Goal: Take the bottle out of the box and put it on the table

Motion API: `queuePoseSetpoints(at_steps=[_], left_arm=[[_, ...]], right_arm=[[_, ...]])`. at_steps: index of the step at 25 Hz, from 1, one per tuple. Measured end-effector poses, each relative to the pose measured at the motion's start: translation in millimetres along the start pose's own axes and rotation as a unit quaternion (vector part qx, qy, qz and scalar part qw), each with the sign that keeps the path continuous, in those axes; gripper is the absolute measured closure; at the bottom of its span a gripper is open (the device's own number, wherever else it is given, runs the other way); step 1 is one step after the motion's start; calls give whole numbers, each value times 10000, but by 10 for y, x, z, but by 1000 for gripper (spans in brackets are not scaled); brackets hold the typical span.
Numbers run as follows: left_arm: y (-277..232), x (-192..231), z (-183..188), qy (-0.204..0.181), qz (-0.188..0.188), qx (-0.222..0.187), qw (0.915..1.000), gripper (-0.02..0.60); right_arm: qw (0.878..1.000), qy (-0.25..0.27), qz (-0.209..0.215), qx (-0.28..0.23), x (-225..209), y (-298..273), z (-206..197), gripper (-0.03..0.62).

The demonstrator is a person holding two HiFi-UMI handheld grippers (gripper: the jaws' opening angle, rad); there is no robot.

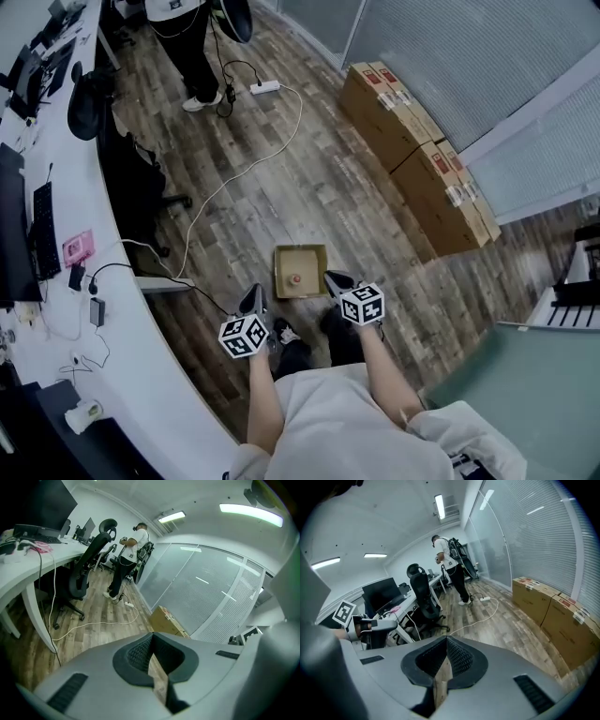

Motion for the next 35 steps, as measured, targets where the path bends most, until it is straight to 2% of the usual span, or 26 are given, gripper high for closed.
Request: queuePoseSetpoints(at_steps=[4, 10, 16, 21, 25, 30, 35], left_arm=[[-183, 40, -81, 68, 63, 28, 10000, 568], [-571, 301, -668, -3, 307, 522, 9982, 568], [-1102, 651, -1322, -85, 367, 889, 9953, 568], [-1566, 942, -1806, -417, 353, 1204, 9912, 568], [-1937, 1324, -2202, -274, 531, 1340, 9892, 568], [-2307, 1486, -2655, -743, 372, 1462, 9858, 568], [-2610, 1521, -3066, -1149, -47, 1547, 9812, 568]], right_arm=[[9993, 36, 244, 267, -219, -205, -90, 554], [9952, 146, 407, 873, -704, -663, -531, 554], [9916, 86, 448, 1210, -1174, -1182, -1140, 554], [9808, 393, 363, 1878, -1538, -1624, -1783, 554], [9707, 609, 137, 2322, -1784, -1981, -2355, 554], [9628, 826, 102, 2570, -1996, -2326, -2819, 553], [9588, 1033, 132, 2644, -2325, -2656, -3199, 553]])
Point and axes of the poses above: the fingertips, and each gripper's own axes: y backward along the fingers, x to its left, z out of its top, the point moved 3 cm from there along y, backward along the fingers, and after that the axes turned 14 degrees about z, right-handed, at the moved point
